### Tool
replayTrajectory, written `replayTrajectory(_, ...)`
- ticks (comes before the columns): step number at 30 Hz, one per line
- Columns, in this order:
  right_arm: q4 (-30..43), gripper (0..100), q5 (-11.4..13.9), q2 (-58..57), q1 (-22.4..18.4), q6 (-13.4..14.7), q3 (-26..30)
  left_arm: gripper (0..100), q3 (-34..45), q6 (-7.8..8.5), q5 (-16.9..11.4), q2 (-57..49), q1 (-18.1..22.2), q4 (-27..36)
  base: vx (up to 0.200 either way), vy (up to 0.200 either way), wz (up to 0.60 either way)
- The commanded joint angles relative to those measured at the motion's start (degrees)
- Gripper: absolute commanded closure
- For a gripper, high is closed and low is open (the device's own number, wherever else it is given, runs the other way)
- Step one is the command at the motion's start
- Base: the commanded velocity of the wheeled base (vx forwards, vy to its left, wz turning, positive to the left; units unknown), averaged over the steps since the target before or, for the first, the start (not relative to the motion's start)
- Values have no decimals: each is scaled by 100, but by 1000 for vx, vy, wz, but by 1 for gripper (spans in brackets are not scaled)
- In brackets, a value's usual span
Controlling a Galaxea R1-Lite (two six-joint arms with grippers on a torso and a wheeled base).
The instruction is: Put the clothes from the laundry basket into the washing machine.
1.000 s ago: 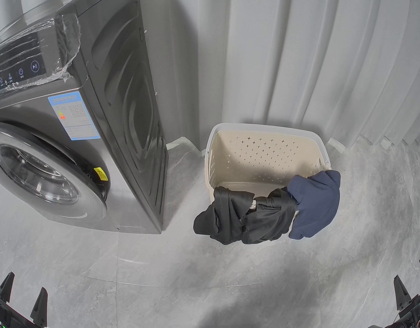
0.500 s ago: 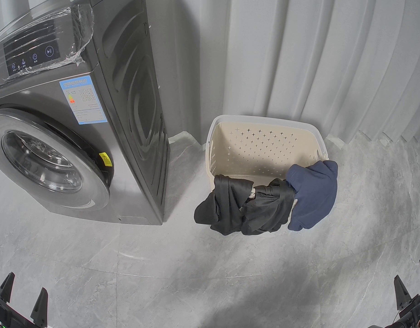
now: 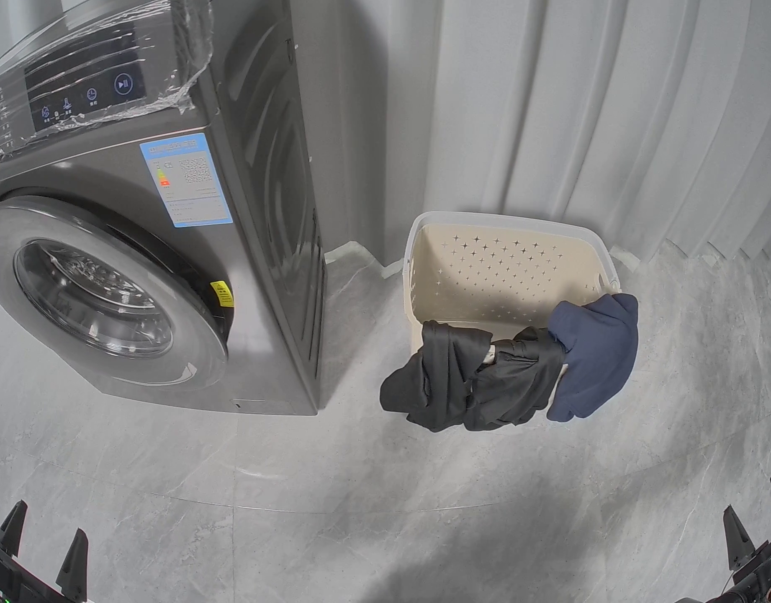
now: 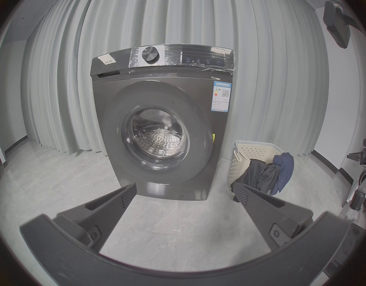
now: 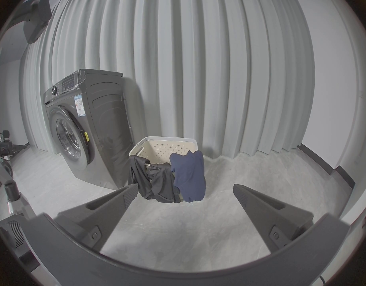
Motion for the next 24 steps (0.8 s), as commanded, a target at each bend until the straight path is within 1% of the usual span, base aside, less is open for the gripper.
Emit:
replayTrajectory(1, -1, 0, 4, -84, 2, -4, 101, 0, 101, 3, 4, -95, 0, 1, 0, 200, 0)
replayTrajectory(24, -1, 0, 4, -84, 2, -4, 101, 0, 101, 3, 4, -95, 0, 1, 0, 200, 0)
